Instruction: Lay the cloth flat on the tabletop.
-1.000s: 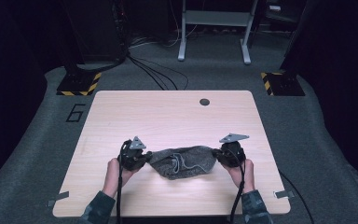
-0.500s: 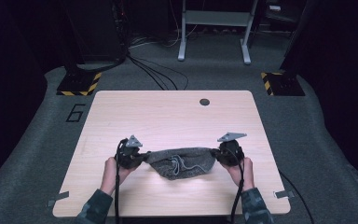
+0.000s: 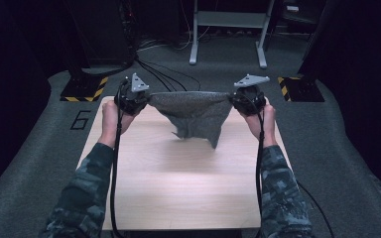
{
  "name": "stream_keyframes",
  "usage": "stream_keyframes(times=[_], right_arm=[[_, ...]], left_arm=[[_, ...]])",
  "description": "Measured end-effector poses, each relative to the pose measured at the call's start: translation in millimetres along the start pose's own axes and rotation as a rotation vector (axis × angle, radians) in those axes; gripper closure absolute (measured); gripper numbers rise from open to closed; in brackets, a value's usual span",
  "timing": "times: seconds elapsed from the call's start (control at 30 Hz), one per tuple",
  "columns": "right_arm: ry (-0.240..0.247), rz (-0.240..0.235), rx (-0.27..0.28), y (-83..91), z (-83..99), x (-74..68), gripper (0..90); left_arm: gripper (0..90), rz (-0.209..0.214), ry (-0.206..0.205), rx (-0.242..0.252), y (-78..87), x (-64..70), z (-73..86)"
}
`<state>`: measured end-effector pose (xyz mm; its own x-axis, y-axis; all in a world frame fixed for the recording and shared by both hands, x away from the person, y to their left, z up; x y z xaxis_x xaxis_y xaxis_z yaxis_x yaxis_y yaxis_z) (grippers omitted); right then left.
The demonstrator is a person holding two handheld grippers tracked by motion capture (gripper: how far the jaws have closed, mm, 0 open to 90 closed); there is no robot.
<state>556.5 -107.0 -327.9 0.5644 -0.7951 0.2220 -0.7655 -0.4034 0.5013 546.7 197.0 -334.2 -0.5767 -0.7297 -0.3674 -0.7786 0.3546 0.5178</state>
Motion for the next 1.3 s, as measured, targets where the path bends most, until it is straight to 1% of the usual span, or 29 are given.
stream_keyframes(times=[0.03,0.07,0.1,0.13,0.17,0.2,0.23,0.27,0.33,0.37,0.4,0.47,0.5,0.53,0.63,0.67,0.7,0.77,0.8,0.83,0.87,0.97,1.03,1.1,1.13,1.2,1.23,1.27,1.3], right_arm=[[0.028,-0.006,0.012,12.7,4.8,-7.9,87.1],[0.033,-0.012,0.015,16.6,11.4,-13.9,87.0],[0.046,-0.027,0.008,19.0,20.8,-20.9,86.9],[0.054,-0.045,-0.007,20.4,35.9,-30.6,86.8],[0.056,-0.058,-0.019,20.6,46.3,-36.8,86.7],[0.058,-0.078,-0.035,19.6,61.4,-45.5,86.6],[0.069,-0.101,-0.056,18.6,77.1,-53.8,86.6],[0.065,-0.117,-0.077,17.0,92.8,-62.4,86.5],[0.044,-0.151,-0.117,13.0,122.4,-78.5,86.4],[0.025,-0.165,-0.134,10.9,135.6,-86.2,86.3],[0.02,-0.182,-0.154,8.5,150.6,-93.8,86.2],[0.003,-0.201,-0.179,7.3,165.5,-101.1,86.2],[-0.017,-0.207,-0.185,6.2,174.4,-105.4,86.1],[-0.036,-0.204,-0.199,5.7,180.5,-108.9,86.1],[-0.038,-0.218,-0.21,5.6,190.2,-112.3,86.0],[-0.06,-0.223,-0.214,6.1,196.5,-114.4,85.7],[-0.067,-0.227,-0.218,7.4,199.0,-115.1,85.6],[-0.081,-0.232,-0.216,9.5,203.0,-116.6,85.0],[-0.086,-0.233,-0.217,10.8,204.8,-117.3,84.8],[-0.087,-0.24,-0.218,11.9,206.9,-117.8,84.5],[-0.095,-0.241,-0.222,13.3,209.1,-118.8,84.1],[-0.103,-0.254,-0.225,16.5,215.0,-120.2,82.5],[-0.114,-0.256,-0.229,18.8,218.9,-121.0,81.4],[-0.118,-0.264,-0.239,21.5,222.9,-121.9,79.1],[-0.125,-0.273,-0.242,22.9,224.8,-123.0,76.9],[-0.124,-0.298,-0.266,26.7,230.1,-123.1,67.0],[-0.137,-0.305,-0.27,29.0,231.8,-122.7,63.8],[-0.133,-0.317,-0.266,31.6,232.9,-119.8,60.3],[-0.148,-0.317,-0.266,34.2,232.9,-116.9,55.9]], left_arm=[[88.3,-0.005,-0.018,0.004,3.2,4.6,2.8],[88.3,-0.01,-0.059,0.007,8.3,21.8,17.0],[88.2,-0.01,-0.059,0.007,8.3,21.8,17.0],[88.2,0.003,-0.08,-0.007,8.9,34.8,31.0],[88.2,0.026,-0.103,-0.031,6.9,55.2,53.4],[88.1,0.049,-0.101,-0.042,4.9,66.8,67.2],[88.1,0.049,-0.101,-0.042,4.9,66.8,67.2],[88.1,0.098,-0.08,-0.066,-0.2,88.7,94.0],[88.0,0.149,-0.06,-0.092,-4.5,108.4,117.6],[88.0,0.149,-0.06,-0.092,-4.5,108.4,117.6],[87.9,0.184,-0.044,-0.12,-5.8,123.1,137.3],[87.8,0.209,-0.024,-0.14,-6.6,133.3,151.5],[87.8,0.209,-0.024,-0.14,-6.6,133.3,151.5],[87.7,0.235,-0.001,-0.145,-5.7,139.8,160.5],[87.5,0.246,0.019,-0.147,-3.9,143.9,166.7],[87.3,0.257,0.032,-0.145,-2.1,147.1,171.5],[87.1,0.265,0.05,-0.142,-1.2,150.3,174.0],[86.6,0.271,0.058,-0.143,-0.3,154.1,177.6],[86.1,0.282,0.049,-0.151,0.4,155.4,180.0],[85.5,0.281,0.064,-0.147,0.0,157.8,181.9],[84.8,0.299,0.069,-0.155,0.8,159.7,184.2],[81.9,0.316,0.082,-0.155,0.6,163.6,189.4],[79.3,0.342,0.094,-0.165,2.9,165.7,192.3],[73.9,0.351,0.102,-0.159,3.2,166.7,192.9],[68.4,0.383,0.113,-0.157,6.3,169.0,194.5],[53.1,0.408,0.115,-0.154,12.8,169.1,194.2],[46.8,0.421,0.112,-0.145,16.7,167.4,193.3],[42.1,0.419,0.114,-0.14,20.5,164.5,192.3],[37.4,0.418,0.119,-0.139,22.9,160.4,191.0]])
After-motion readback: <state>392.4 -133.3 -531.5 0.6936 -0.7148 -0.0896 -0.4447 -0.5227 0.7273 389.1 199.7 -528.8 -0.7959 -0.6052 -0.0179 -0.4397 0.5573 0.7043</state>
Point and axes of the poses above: each handheld gripper's, and its own axes: y roughly backward along the jaws, z roughly out of its underside, x roughly to its right, the point moved 7 cm from there along -y, roughly forward along the jaws
